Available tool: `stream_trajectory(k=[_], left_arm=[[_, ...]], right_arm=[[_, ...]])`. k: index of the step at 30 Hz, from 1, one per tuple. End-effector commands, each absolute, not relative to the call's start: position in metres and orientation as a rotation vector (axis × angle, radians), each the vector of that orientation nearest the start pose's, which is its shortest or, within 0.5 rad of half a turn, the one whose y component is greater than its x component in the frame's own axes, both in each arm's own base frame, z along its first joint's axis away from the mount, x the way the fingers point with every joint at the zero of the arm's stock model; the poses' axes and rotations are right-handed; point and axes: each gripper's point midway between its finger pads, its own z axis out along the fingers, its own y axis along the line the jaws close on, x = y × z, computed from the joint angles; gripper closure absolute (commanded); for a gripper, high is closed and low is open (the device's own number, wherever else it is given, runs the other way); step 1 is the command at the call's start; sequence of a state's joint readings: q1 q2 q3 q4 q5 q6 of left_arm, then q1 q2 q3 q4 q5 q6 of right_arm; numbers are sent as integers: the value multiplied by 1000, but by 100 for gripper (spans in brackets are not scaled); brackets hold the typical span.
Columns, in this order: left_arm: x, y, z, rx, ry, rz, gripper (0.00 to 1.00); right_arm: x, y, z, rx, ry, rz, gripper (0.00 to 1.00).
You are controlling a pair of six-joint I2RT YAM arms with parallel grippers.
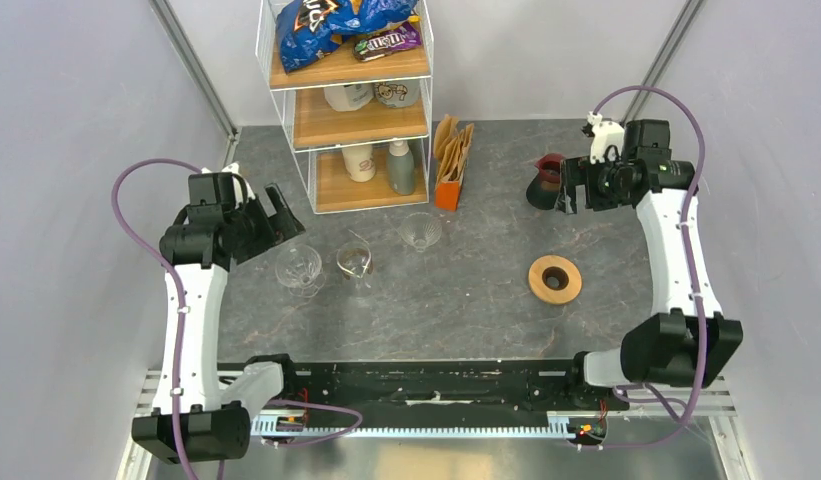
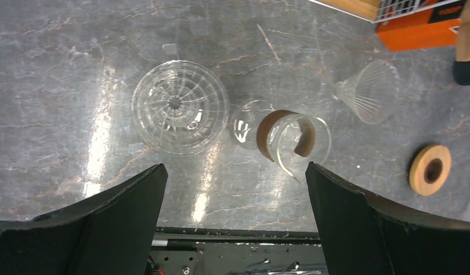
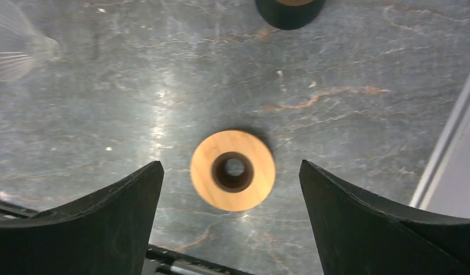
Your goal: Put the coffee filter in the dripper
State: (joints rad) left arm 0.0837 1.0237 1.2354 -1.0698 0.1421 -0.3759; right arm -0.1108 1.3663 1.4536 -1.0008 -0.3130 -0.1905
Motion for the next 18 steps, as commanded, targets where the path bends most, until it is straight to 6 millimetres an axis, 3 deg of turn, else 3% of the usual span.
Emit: stream_trajectory(k=[1,9,13,18], left_arm=[[249,-30,261,-421,2354,-382,0],[251,-28,261,-348,2406,-359,0],[254,-26,266,-305,2398,-343,0],[255,-29,264,-249,2422,-357,0]], right_arm=[[356,-20,216,-448,2390,127,3],[412,-43,177,-765,2294,178,3],[432,-41,172,-781,2165,292,3],[461,-45,155,-786,1968,273,3]])
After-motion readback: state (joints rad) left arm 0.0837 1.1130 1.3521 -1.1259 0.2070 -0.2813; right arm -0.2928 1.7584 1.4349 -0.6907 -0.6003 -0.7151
